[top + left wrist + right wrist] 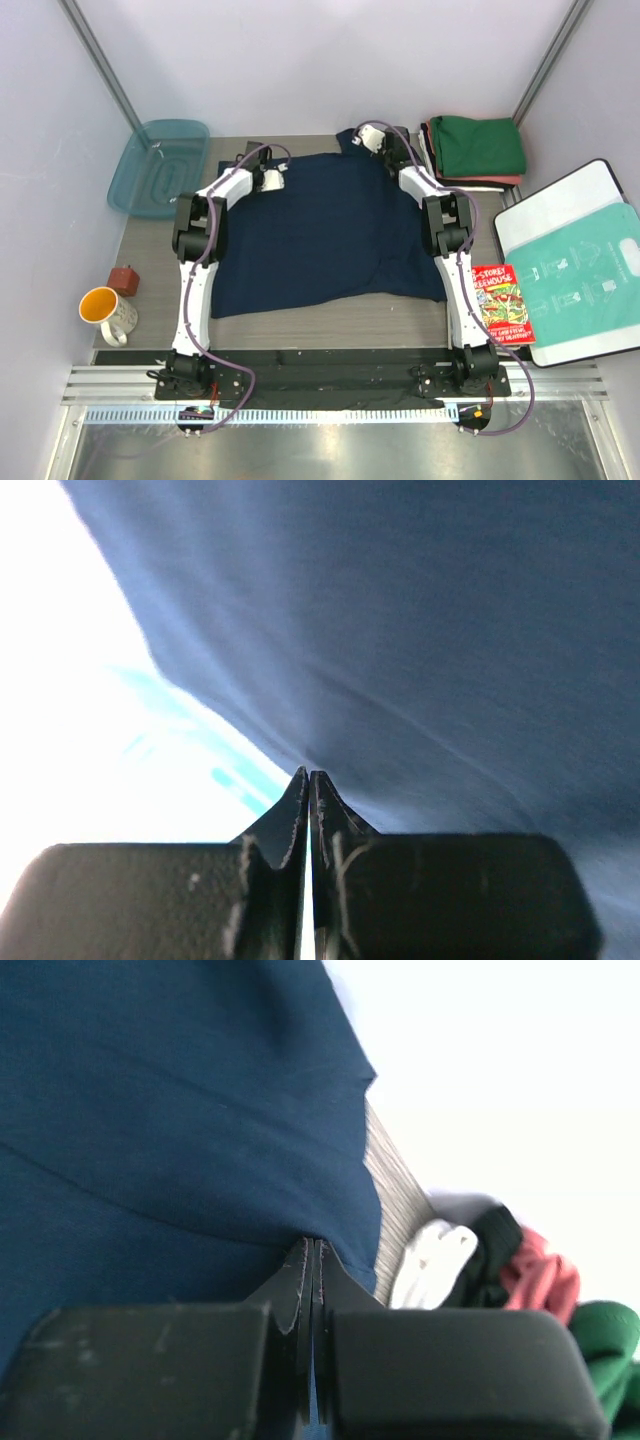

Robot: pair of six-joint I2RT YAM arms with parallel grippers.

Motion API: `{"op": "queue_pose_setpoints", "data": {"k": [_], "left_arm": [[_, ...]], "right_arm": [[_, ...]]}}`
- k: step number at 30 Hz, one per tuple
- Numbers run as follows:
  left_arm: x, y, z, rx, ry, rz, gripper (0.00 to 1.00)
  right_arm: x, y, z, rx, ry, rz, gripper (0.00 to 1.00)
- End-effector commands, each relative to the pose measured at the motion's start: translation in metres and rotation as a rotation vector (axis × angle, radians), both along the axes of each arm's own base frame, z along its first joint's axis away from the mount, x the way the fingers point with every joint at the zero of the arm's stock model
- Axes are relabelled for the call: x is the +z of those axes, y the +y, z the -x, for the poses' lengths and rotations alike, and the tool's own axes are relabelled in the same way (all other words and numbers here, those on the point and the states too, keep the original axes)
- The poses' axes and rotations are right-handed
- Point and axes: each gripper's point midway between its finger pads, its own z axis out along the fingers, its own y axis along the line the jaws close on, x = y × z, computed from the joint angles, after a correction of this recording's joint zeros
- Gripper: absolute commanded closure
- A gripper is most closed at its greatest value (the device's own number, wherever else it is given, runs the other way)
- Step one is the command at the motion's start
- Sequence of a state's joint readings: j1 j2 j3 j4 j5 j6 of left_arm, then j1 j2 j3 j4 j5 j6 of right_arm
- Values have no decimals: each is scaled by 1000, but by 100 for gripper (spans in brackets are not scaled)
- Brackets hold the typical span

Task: Fold and stack the t-shirts
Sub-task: Flatten the tshirt out

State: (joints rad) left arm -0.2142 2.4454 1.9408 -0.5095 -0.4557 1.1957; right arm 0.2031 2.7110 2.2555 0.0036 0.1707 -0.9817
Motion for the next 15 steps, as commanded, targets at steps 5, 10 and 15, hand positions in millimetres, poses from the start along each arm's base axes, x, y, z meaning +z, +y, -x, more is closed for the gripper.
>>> {"op": "queue_pose_setpoints", "data": {"k": [5, 10, 15], "left_arm": [[84, 2, -36, 143, -431, 55, 80], [161, -1, -10, 166, -573, 192, 41], [182, -15, 57, 39, -421, 286, 29]], "right_arm": [[93, -23, 1, -148, -252, -87, 63], [169, -19, 48, -82, -285, -146, 31], [178, -2, 126, 116, -59, -104, 19]]}}
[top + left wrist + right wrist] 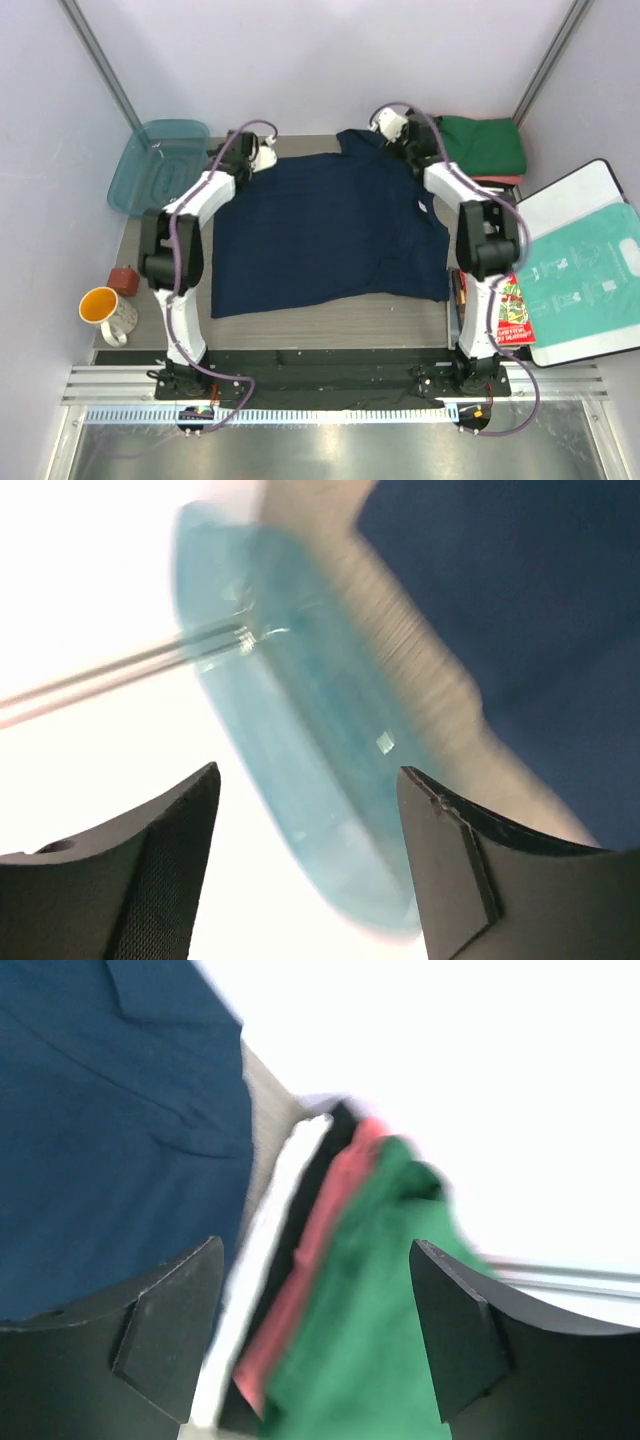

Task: Fold and stack the t-shirts
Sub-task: Flatten the tshirt out, then fold the tshirt

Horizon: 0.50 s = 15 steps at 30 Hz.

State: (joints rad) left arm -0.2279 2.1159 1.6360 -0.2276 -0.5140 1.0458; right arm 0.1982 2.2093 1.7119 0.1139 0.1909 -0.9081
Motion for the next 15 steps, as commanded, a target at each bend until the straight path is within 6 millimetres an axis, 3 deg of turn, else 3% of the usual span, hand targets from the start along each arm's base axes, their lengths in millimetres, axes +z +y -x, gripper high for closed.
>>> {"op": "queue_pose_setpoints", "data": {"k": [1, 2, 3, 4, 5, 6, 7, 8, 9, 13, 15], "left_arm": [[59, -19, 62, -149, 8, 145, 34], [68, -24, 90, -239, 67, 138, 48], [62, -27, 106, -275, 97, 129, 54], [28, -23, 135, -307, 200, 103, 56], [20, -22, 156, -368, 261, 65, 57], [26, -25, 175, -426, 257, 64, 55], [-4, -20, 212, -466, 386, 55, 50], [-11, -19, 228, -507, 423, 43, 50], [-20, -18, 250, -569, 453, 24, 50], [-38, -15, 304, -667, 590, 22, 50], [-41, -12, 317, -683, 629, 16, 49]], "right_arm": [[86, 14, 78, 185, 49, -7, 18], [77, 20, 97, 272, 113, 41, 18], [42, 18, 125, 313, 224, 62, 18], [54, 16, 151, 337, 224, 72, 19], [42, 14, 169, 368, 270, 95, 19], [8, 8, 204, 407, 384, 135, 18], [12, 7, 224, 445, 391, 149, 18], [5, 5, 240, 466, 424, 166, 19], [-19, -1, 266, 483, 517, 178, 19], [-37, -10, 316, 475, 683, 139, 24], [-46, -15, 335, 459, 783, 107, 25]]}}
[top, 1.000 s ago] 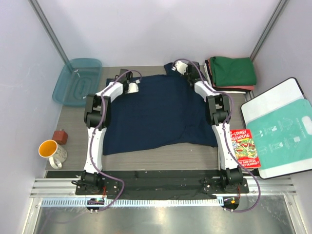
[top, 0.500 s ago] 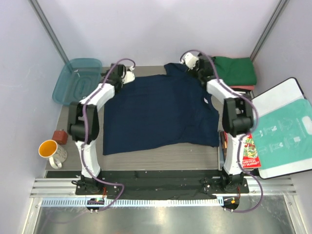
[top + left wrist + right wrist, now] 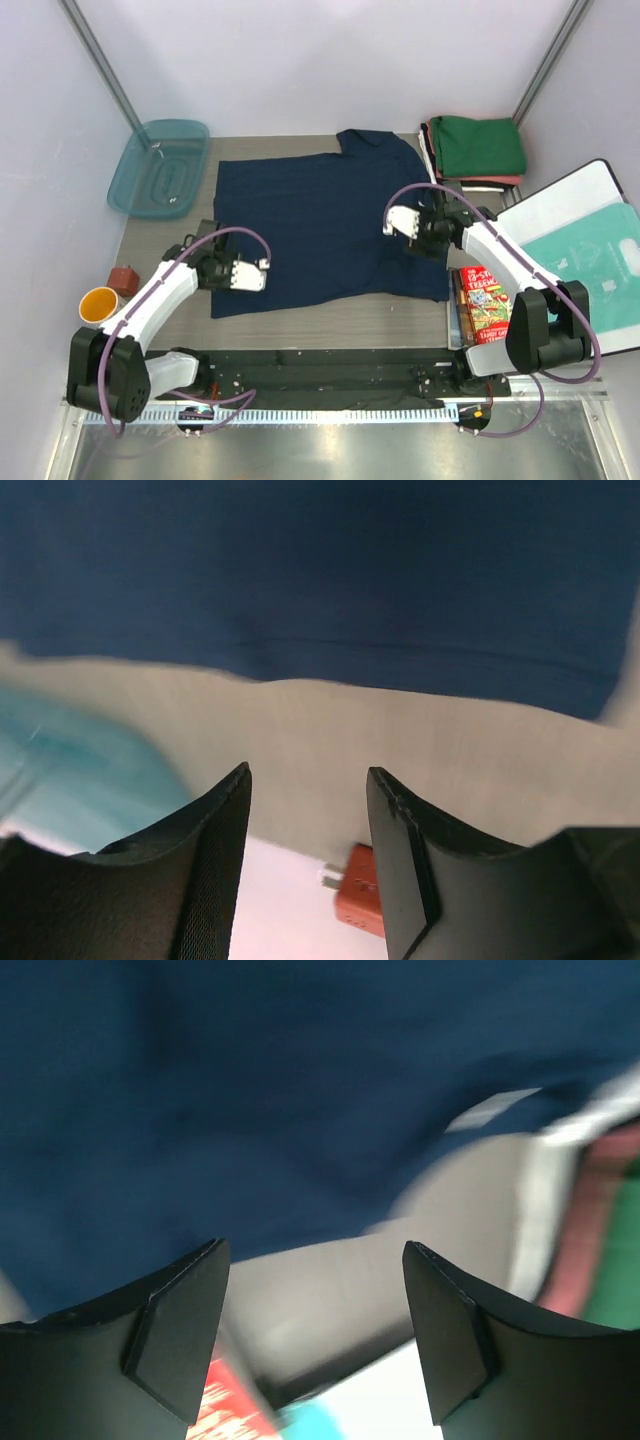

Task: Fold and stack the t-shirts
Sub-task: Fold the tshirt

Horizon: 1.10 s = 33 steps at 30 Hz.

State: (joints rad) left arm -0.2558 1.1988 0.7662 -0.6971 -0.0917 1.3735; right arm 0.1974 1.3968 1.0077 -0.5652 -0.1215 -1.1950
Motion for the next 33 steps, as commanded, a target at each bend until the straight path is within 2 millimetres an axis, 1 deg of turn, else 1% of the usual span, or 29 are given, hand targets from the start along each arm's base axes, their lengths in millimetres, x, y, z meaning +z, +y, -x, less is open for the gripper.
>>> {"op": "queue_pose_setpoints", "data": {"k": [1, 2, 3, 5, 6, 7, 8, 9, 10, 11, 12, 13, 14, 15, 16, 17, 19, 21, 22, 25, 28, 29, 33], "left_arm": [[0, -11, 41, -165, 127, 32, 49], [0, -10, 44, -170, 139, 28, 49], [0, -10, 47, -180, 154, 24, 48], [-1, -7, 59, -200, 213, 10, 47], [2, -7, 60, -206, 223, 8, 46], [1, -5, 68, -215, 262, 2, 45], [1, -7, 70, -224, 280, 6, 44], [0, -6, 71, -223, 284, 3, 43], [-2, -6, 71, -228, 288, -3, 43], [-3, -4, 69, -228, 283, -15, 43], [-8, -3, 71, -231, 289, -25, 43], [-9, -3, 68, -233, 276, -28, 43], [-12, -2, 68, -231, 280, -34, 43], [-12, -3, 67, -229, 275, -34, 43], [-12, -5, 67, -234, 274, -33, 43], [-11, -6, 66, -222, 274, -30, 43], [-9, -8, 65, -215, 273, -28, 43], [-8, -8, 64, -207, 272, -25, 43], [-7, -3, 64, -198, 270, -49, 43], [-7, -2, 63, -194, 268, -56, 43], [-4, -3, 63, -190, 267, -52, 43], [-4, -3, 63, -193, 271, -53, 43], [-6, 0, 64, -187, 280, -69, 43]], "right_arm": [[-22, -9, 59, -12, 264, 1, 26], [-24, -11, 61, -40, 281, -5, 26], [-30, -17, 62, -83, 319, -10, 26], [-33, -23, 63, -156, 367, -42, 26], [-30, -24, 62, -183, 399, -75, 26], [-39, -31, 63, -230, 451, -94, 25], [-41, -35, 62, -266, 475, -114, 25], [-41, -36, 57, -283, 484, -132, 25], [-49, -39, 56, -300, 517, -137, 25], [-49, -47, 51, -324, 512, -150, 25], [-52, -48, 47, -331, 511, -156, 25], [-57, -50, 43, -345, 524, -160, 26], [-57, -49, 36, -347, 516, -169, 28], [-58, -48, 34, -353, 521, -176, 31], [-62, -47, 32, -355, 538, -180, 32], [-59, -46, 30, -352, 540, -187, 34], [-58, -43, 29, -342, 551, -202, 34], [-56, -42, 31, -323, 556, -198, 34], [-55, -43, 31, -317, 560, -195, 34], [-57, -44, 41, -294, 609, -170, 37], [-59, -45, 54, -271, 650, -153, 39], [-61, -45, 63, -263, 681, -148, 39], [-70, -46, 80, -243, 748, -114, 39]]}}
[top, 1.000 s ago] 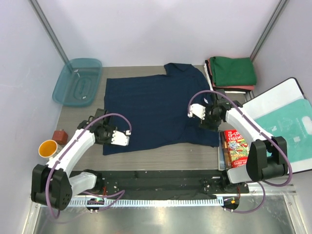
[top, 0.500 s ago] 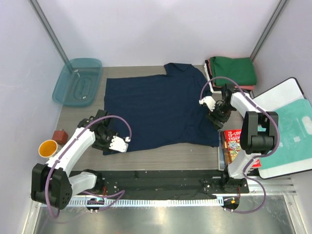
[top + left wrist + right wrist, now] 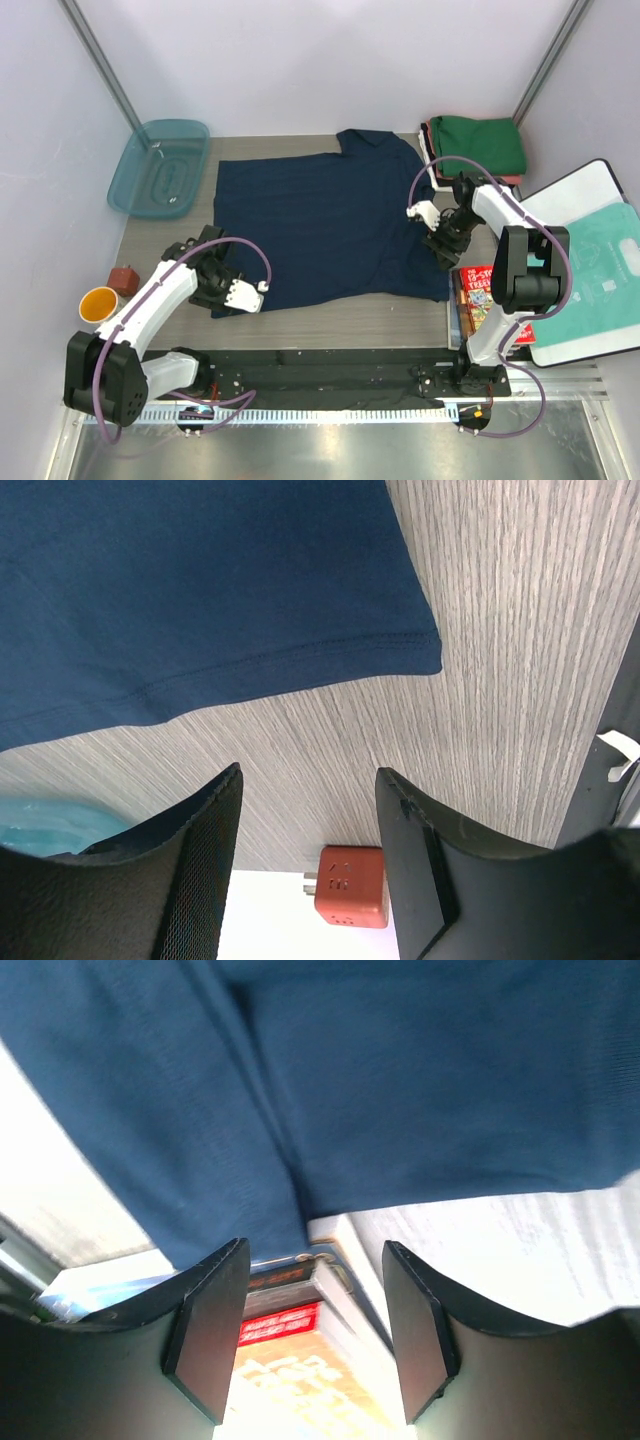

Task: Fold and stack the t-shirts
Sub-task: Fold the tshirt

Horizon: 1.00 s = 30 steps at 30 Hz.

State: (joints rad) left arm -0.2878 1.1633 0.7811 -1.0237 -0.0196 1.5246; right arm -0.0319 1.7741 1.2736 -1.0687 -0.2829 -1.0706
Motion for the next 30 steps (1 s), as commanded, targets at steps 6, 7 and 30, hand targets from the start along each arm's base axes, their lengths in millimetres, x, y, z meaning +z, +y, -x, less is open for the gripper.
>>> {"op": "queue_pose_setpoints", "data": {"k": [6, 7, 30], "left_arm": [[8, -1, -5, 7, -7, -9, 43], [7, 0, -5, 9, -4, -11, 43], [4, -3, -1, 26, 3, -1, 43]], "right_arm": [[-13, 7, 32, 61, 140, -6, 40], [-16, 8, 34, 65, 150, -8, 40], [-24, 7, 21, 87, 131, 57, 92]]}}
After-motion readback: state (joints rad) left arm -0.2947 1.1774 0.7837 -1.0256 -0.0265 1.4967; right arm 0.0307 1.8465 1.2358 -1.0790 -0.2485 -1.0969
